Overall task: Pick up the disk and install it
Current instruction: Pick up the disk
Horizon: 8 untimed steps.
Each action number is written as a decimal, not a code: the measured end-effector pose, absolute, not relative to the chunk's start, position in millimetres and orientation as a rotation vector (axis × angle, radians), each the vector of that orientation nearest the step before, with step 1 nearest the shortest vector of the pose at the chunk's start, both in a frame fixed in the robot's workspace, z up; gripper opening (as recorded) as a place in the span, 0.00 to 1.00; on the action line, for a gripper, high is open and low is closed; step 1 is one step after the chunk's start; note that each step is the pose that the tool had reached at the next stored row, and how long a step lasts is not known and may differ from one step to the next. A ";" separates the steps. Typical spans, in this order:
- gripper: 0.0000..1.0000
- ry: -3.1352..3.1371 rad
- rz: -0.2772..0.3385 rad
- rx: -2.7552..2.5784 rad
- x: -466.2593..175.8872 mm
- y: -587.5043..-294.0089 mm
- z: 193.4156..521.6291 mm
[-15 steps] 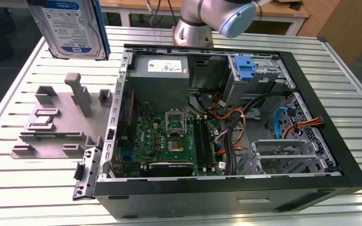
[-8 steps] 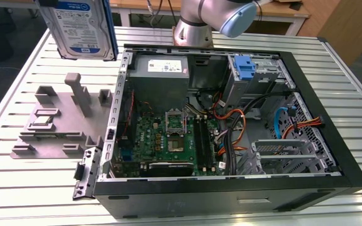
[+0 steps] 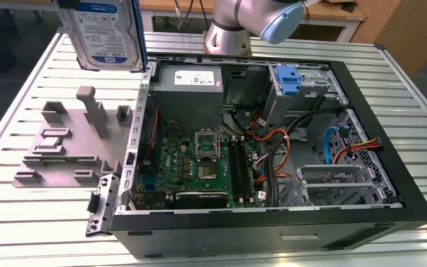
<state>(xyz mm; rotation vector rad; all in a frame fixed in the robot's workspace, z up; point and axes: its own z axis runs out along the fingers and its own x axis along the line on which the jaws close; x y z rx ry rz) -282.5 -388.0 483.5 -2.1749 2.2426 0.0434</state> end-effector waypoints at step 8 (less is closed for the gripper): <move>0.36 2.243 0.044 -2.175 -278.6 -388.0 483.5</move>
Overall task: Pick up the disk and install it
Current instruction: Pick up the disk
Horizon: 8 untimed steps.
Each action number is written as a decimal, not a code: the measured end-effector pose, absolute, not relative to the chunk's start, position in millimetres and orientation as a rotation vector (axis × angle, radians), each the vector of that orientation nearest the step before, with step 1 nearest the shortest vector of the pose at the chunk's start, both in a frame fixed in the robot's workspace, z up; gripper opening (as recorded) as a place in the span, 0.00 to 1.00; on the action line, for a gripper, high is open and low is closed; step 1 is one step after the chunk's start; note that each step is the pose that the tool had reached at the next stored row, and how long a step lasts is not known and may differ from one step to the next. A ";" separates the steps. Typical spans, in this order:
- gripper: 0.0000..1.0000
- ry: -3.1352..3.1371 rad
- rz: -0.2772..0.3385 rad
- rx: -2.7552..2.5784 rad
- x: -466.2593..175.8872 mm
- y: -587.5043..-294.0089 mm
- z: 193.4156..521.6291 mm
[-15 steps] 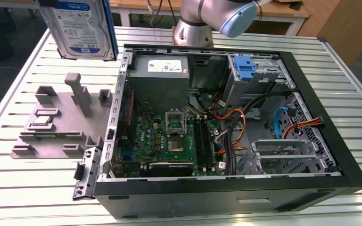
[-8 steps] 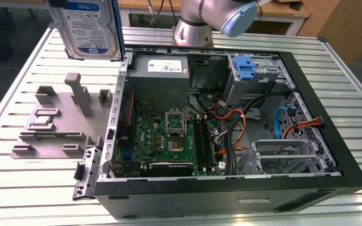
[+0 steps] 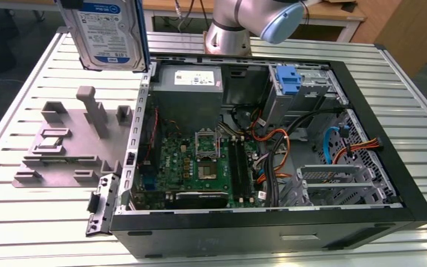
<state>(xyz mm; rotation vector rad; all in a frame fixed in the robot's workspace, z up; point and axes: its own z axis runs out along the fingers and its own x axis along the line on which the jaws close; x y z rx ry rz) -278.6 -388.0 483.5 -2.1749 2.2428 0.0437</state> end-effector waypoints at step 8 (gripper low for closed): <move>0.36 2.243 0.044 -2.175 -277.8 -388.0 483.5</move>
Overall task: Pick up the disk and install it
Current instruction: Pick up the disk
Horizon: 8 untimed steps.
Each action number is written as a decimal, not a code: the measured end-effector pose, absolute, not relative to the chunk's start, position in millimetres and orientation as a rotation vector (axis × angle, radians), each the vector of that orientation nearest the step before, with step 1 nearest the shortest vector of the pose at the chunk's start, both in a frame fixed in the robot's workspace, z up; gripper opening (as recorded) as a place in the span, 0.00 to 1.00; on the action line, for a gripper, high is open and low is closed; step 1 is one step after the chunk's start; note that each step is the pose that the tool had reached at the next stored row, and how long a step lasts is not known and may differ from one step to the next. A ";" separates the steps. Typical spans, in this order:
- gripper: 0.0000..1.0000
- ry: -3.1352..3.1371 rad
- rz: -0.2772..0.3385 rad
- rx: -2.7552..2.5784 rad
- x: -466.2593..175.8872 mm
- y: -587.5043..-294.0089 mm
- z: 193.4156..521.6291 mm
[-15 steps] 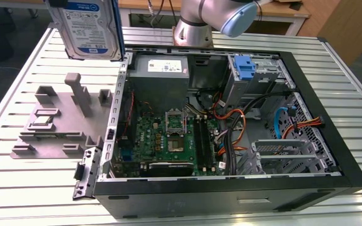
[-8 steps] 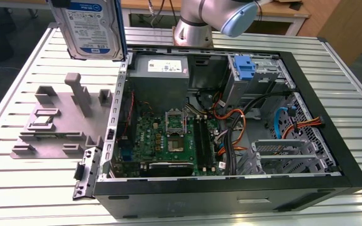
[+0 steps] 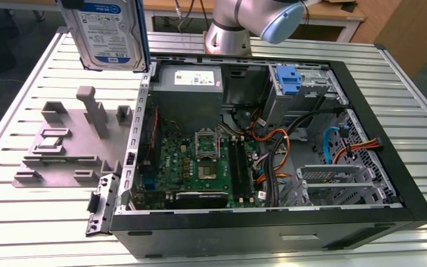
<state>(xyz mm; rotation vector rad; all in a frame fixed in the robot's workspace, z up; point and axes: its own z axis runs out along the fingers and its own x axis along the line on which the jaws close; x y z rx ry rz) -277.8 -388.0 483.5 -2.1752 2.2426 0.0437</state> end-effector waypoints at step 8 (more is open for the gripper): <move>0.36 2.243 0.044 -2.175 -268.2 -388.0 483.4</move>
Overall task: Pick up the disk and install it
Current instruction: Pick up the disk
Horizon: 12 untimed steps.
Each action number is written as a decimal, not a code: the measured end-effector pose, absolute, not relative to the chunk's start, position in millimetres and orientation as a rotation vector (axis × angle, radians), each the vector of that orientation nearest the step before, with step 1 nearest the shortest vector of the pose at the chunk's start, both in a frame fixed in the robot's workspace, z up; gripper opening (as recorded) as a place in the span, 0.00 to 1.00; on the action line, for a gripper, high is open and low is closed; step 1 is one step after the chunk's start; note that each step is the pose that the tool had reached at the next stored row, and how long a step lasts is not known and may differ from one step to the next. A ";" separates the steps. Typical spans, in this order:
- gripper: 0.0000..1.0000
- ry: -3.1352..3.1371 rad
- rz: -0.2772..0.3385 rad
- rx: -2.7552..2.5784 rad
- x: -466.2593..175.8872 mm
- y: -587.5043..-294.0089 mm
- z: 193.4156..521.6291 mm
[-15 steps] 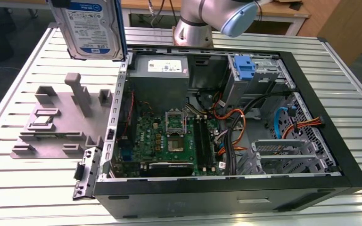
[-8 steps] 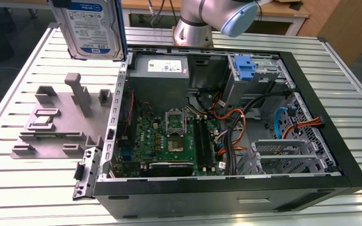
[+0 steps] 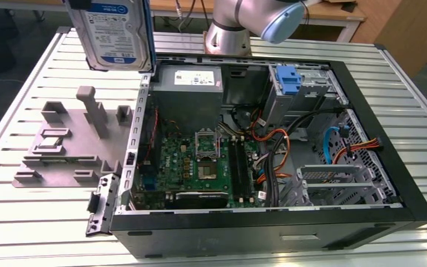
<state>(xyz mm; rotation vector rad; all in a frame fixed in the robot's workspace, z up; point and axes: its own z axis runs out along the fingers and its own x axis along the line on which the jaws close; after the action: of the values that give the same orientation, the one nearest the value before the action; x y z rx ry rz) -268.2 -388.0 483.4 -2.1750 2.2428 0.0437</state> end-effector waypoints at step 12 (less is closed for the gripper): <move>0.36 2.243 0.044 -2.175 -257.0 -388.3 483.0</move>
<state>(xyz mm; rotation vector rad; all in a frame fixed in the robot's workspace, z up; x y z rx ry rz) -257.0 -388.3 483.0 -2.1750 2.2427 0.0438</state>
